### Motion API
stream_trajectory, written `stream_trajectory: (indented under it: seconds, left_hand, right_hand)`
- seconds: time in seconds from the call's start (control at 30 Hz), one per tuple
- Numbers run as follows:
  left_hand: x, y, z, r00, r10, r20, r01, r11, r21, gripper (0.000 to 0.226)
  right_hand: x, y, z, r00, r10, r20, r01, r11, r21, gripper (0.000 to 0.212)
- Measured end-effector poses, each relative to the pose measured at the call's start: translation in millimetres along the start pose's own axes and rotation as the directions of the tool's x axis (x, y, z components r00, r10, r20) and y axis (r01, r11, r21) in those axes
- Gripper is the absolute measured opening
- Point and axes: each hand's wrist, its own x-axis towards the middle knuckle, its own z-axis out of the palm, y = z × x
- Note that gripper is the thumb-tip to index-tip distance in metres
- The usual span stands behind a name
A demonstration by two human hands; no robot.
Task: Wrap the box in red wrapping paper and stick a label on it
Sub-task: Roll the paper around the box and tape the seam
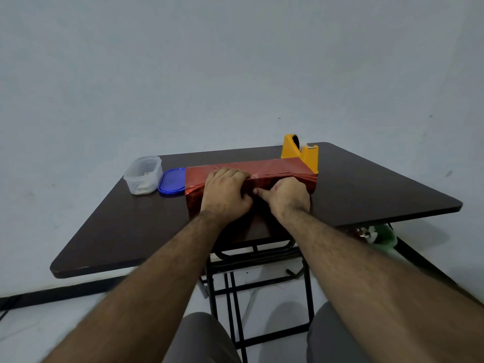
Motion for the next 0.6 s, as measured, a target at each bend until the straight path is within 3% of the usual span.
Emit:
stream_trajectory:
  seconds: [0.1, 0.17, 0.23, 0.3, 0.4, 0.6]
  left_hand:
    - [0.4, 1.3, -2.9, 1.0, -0.006, 0.018, 0.006, 1.0, 0.005, 0.058]
    - [-0.8, 2.1, -3.5, 1.0, -0.004, 0.024, 0.004, 1.0, 0.003, 0.058]
    - [-1.6, 2.0, -3.4, 1.0, -0.001, 0.013, 0.002, 1.0, -0.004, 0.057]
    - [-1.9, 1.5, -2.8, 1.0, 0.004, -0.002, -0.004, 1.0, -0.018, 0.055]
    - [-2.4, 1.8, -3.3, 1.0, 0.006, -0.021, -0.006, 1.0, -0.025, 0.053]
    - [-1.2, -1.2, 1.4, 0.999, 0.021, -0.039, -0.021, 1.0, -0.005, 0.052]
  right_hand:
    - [2.4, -0.6, -5.0, 0.997, -0.072, 0.004, 0.072, 0.991, -0.111, 0.052]
    - [2.5, 1.4, -12.2, 0.975, -0.223, 0.003, 0.219, 0.953, -0.207, 0.043]
    - [3.6, 7.0, -17.6, 0.869, -0.49, -0.071, 0.469, 0.86, -0.203, 0.032]
    - [6.9, 10.3, -19.0, 0.731, -0.657, -0.184, 0.648, 0.753, -0.115, 0.027]
    - [23.5, 4.5, -14.3, 0.663, -0.734, -0.151, 0.728, 0.678, -0.102, 0.029]
    - [40.7, 4.9, -19.1, 0.616, -0.785, -0.068, 0.771, 0.618, -0.154, 0.025]
